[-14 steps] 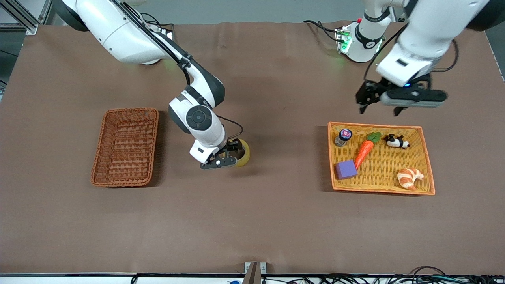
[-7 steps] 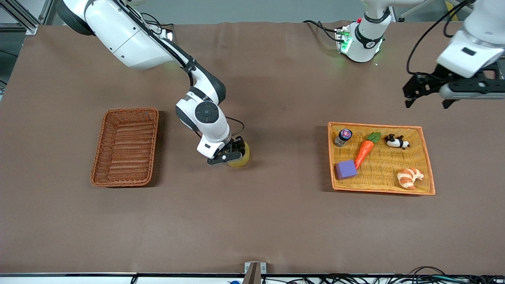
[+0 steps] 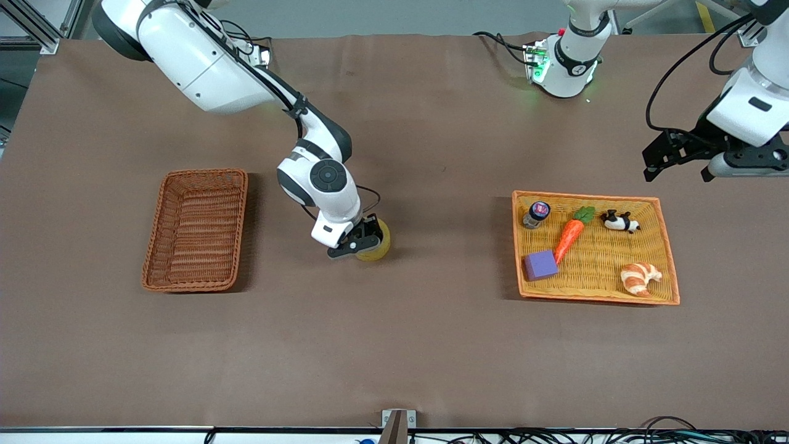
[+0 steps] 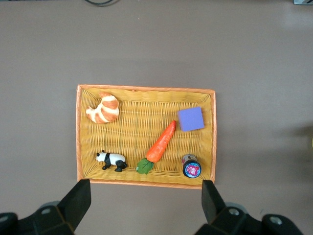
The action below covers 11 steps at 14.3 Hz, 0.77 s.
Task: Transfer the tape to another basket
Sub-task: 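Grasp the tape roll rim with the right gripper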
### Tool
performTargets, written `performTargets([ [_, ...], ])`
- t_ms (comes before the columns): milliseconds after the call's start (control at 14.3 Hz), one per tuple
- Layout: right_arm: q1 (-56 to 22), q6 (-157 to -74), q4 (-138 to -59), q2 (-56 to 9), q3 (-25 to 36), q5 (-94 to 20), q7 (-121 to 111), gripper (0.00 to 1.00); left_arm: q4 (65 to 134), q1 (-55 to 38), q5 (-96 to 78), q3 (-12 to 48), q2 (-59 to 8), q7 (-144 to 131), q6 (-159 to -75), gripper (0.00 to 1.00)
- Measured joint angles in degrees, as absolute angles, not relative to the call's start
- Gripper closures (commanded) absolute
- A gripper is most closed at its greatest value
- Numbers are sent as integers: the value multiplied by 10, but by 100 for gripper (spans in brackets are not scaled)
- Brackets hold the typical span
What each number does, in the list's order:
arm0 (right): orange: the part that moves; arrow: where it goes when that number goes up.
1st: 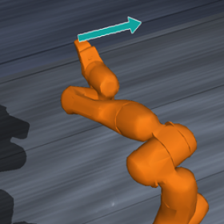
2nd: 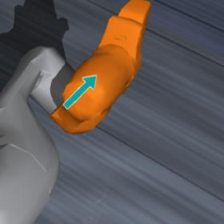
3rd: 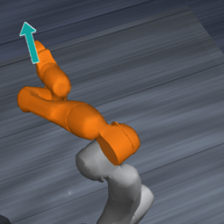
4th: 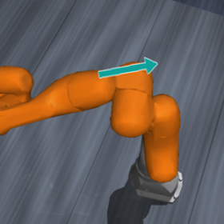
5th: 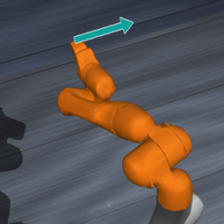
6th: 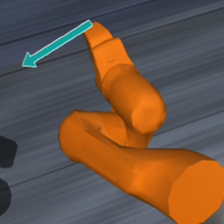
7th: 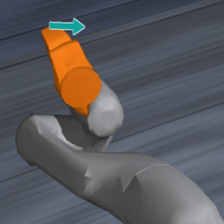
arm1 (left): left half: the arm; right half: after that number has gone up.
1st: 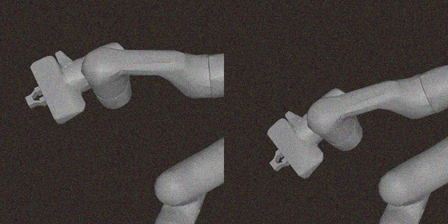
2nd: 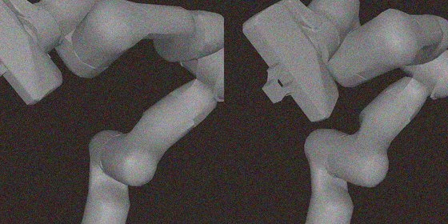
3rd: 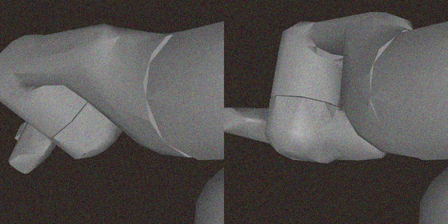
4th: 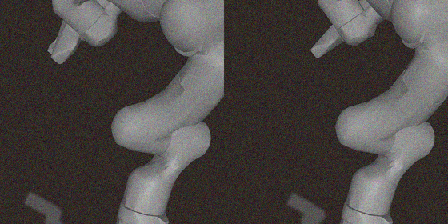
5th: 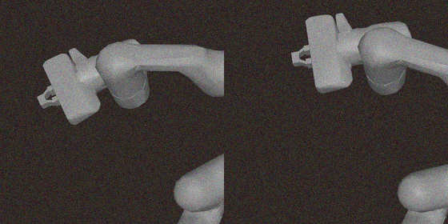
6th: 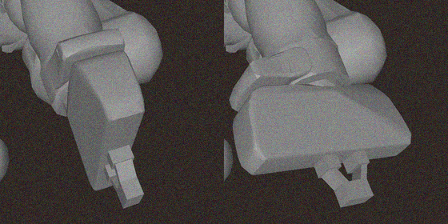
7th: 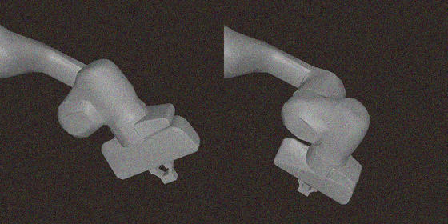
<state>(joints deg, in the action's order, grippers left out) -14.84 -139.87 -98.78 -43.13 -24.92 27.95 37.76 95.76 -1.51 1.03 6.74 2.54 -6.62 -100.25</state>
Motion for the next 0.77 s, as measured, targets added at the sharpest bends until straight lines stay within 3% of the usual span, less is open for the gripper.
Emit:
performTargets([
  [140, -148, -1399, -988, -432, -249, 284, 378, 53, 957, -13, 2, 67, 16, -66, -1001, 0],
  [419, -146, -1399, -986, -432, -249, 284, 381, 99, 957, -8, -8, 67, 5, -66, -998, 0],
  [769, -125, -1357, -968, -431, -269, 284, 433, 100, 957, -7, -12, 67, 4, -67, -998, 0],
])
